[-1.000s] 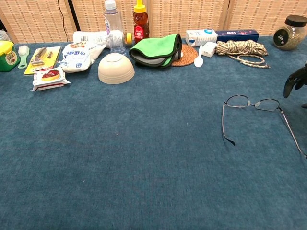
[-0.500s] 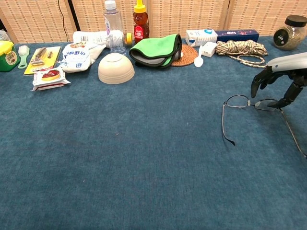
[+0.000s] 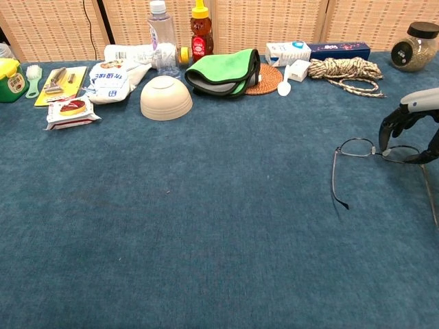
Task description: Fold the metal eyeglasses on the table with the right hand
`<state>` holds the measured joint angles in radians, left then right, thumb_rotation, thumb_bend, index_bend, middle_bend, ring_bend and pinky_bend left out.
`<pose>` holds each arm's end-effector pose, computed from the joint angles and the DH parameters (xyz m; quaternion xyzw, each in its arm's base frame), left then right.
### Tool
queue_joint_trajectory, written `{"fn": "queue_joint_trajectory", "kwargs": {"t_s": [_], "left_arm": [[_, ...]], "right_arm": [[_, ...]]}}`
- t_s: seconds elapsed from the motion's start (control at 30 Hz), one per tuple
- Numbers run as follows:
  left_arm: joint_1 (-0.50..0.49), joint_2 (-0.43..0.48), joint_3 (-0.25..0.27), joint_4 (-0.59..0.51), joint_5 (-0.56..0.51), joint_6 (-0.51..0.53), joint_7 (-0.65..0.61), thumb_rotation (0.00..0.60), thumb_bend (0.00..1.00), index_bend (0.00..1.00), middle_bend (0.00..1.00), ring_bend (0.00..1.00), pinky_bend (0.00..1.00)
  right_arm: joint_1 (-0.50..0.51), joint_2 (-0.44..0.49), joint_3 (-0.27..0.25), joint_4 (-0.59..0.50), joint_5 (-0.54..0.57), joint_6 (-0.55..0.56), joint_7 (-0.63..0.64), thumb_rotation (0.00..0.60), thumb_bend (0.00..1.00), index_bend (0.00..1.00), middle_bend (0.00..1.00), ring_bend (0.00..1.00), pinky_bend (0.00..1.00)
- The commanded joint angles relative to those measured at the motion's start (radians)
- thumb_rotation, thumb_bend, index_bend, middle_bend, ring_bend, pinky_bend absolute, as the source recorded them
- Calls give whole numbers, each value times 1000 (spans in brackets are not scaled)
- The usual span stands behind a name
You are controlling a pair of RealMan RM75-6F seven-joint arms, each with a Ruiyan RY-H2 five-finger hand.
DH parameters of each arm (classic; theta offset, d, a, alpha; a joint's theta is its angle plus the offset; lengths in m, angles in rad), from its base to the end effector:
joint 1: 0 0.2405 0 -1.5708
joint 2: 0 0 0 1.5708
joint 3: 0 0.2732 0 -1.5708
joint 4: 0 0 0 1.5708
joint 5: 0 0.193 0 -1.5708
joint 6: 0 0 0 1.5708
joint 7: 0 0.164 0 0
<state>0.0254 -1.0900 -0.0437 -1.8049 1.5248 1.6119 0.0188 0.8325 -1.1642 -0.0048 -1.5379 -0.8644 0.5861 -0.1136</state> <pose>-0.2959 0.1641 0.1946 -0.5275 -0.4205 -0.4368 0.5950 -0.2493 -0.3742 0.0750 0.7328 -0.5143 0.1831 0.4062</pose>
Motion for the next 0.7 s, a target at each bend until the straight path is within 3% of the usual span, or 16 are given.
{"fn": "queue_joint_trajectory", "kwargs": {"t_s": [0.03,0.43,0.7], "left_arm": [[-4,-3,0,0,2,-4,2,536,255,261,188,150,0],[-17,-13,-3,1,7,-18,6,535,255,261,188,150,0],[-17,-13,-2,-1,10,-14,6,536,255,261,188,151,0]], "right_arm": [[-14,18,-13,-22,11,19,-9,600,395,355,251,198,111],[-82,80,-58,-124,23,102,-29,600,394,343,235,195,117],[-148,77,-28,-111,-95,214,15,600,394,185,48,17,16]]}}
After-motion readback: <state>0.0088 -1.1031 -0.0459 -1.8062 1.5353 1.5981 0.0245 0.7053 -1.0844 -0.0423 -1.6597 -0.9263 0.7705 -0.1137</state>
